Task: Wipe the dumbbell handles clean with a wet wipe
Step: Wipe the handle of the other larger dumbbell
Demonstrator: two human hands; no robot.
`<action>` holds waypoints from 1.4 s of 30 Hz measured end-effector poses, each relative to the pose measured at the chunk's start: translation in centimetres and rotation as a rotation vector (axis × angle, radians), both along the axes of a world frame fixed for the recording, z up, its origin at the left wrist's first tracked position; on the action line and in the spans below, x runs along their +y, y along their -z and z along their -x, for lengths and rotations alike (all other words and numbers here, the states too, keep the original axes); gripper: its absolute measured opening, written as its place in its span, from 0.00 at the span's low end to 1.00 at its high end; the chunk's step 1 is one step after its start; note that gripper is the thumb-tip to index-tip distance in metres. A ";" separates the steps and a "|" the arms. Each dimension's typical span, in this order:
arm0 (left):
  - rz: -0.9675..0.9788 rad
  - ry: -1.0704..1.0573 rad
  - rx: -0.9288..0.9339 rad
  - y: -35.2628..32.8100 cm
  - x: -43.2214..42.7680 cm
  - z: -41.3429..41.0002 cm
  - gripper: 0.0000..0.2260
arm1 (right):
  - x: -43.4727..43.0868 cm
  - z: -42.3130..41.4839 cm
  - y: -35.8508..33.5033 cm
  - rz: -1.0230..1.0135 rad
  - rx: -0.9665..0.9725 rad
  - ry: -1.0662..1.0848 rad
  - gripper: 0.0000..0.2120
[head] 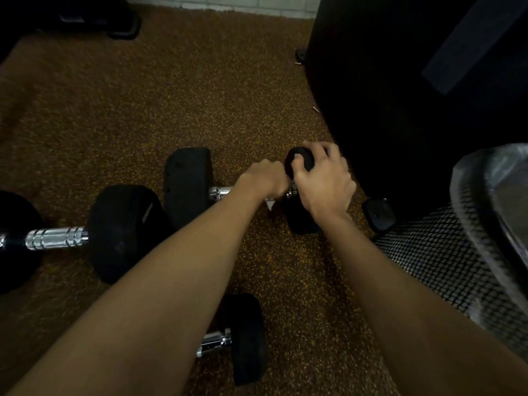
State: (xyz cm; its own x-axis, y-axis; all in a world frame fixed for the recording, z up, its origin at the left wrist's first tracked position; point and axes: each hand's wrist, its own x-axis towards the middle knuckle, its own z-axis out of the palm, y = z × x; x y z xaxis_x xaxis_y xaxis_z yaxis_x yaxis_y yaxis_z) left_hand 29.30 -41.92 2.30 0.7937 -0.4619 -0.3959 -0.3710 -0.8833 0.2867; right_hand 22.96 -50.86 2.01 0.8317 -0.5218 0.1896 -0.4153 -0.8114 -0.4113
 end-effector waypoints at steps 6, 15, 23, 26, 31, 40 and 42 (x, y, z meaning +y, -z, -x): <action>0.150 0.157 -0.356 2.7 1.6 3.3 0.14 | 0.0 -0.1 0.0 0.020 0.002 0.008 0.19; 0.161 0.451 -0.614 5.1 4.2 5.3 0.24 | 0.1 -0.1 0.2 0.030 -0.025 0.014 0.19; -0.050 0.582 -0.477 5.2 6.6 8.1 0.23 | 0.1 -0.2 0.2 0.007 -0.039 0.021 0.20; 0.152 0.442 -0.323 4.6 7.5 9.2 0.23 | 0.2 0.1 0.1 0.010 -0.047 0.017 0.20; 0.534 0.069 -0.225 2.3 7.7 9.0 0.14 | 0.1 0.4 -0.3 -0.028 -0.020 -0.010 0.20; 0.847 -0.552 0.018 -3.8 7.9 6.1 0.04 | 0.5 0.4 -2.4 -0.001 -0.075 -0.115 0.21; 0.951 -0.693 0.096 -4.4 7.9 5.3 0.02 | 1.8 0.7 -3.8 -0.142 -0.171 -0.180 0.18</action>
State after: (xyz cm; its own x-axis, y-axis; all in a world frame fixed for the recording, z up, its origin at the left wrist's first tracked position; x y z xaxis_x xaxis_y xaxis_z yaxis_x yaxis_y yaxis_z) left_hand 24.00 -34.04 6.75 0.9766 -0.0859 -0.1972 0.1629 -0.3037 0.9388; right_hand 22.24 -49.09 5.82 0.8756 -0.3999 0.2708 -0.1843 -0.7950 -0.5779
